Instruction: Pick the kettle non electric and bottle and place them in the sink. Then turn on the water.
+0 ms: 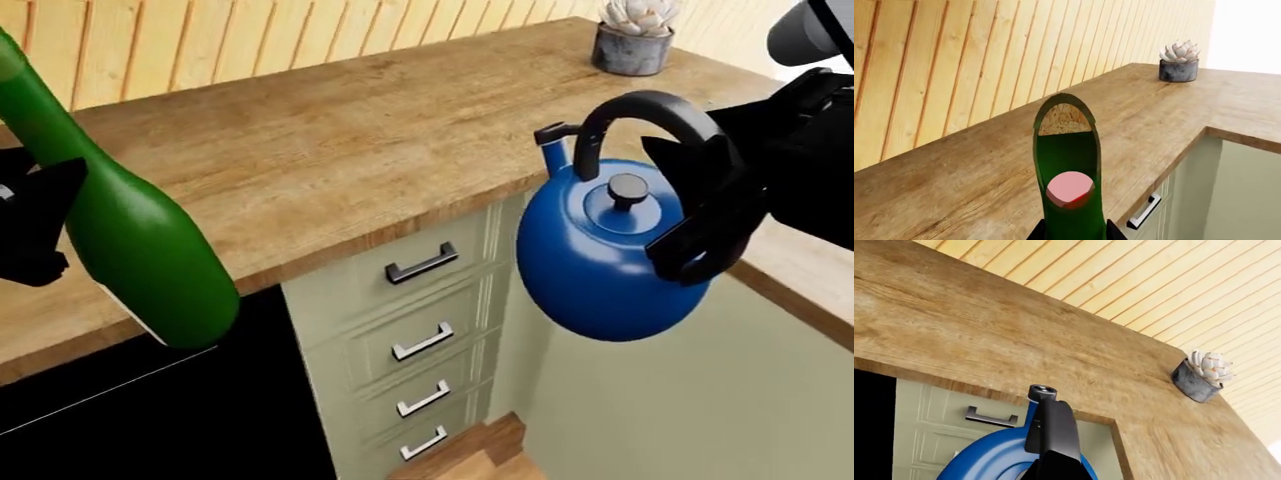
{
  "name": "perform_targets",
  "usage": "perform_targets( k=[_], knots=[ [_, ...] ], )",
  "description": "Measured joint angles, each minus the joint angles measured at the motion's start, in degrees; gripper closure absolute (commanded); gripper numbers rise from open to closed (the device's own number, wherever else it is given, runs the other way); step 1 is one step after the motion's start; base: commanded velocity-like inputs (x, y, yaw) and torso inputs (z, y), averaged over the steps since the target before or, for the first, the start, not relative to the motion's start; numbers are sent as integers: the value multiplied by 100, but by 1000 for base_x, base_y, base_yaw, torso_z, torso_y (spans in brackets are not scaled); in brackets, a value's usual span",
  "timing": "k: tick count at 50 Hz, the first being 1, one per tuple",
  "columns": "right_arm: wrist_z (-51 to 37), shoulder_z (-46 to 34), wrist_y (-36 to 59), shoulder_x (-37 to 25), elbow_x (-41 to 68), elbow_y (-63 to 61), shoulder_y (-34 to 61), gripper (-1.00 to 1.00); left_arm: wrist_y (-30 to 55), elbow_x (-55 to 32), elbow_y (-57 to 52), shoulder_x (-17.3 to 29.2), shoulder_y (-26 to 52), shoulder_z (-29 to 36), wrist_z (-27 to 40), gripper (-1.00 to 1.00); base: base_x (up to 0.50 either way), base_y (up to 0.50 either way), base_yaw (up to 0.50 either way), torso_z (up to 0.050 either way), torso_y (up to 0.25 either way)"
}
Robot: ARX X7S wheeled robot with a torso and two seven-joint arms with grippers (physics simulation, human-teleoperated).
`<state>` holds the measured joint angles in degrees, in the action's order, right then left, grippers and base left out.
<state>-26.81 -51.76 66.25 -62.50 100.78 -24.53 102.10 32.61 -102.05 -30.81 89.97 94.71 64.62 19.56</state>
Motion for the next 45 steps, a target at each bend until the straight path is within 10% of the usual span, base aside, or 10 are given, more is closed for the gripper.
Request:
perform_targets(
  k=[45],
  knots=[
    [155, 34, -156, 47, -88, -130, -173, 100, -73, 171, -92, -7, -159, -123, 121, 100, 0, 0, 500, 1, 2]
  ],
)
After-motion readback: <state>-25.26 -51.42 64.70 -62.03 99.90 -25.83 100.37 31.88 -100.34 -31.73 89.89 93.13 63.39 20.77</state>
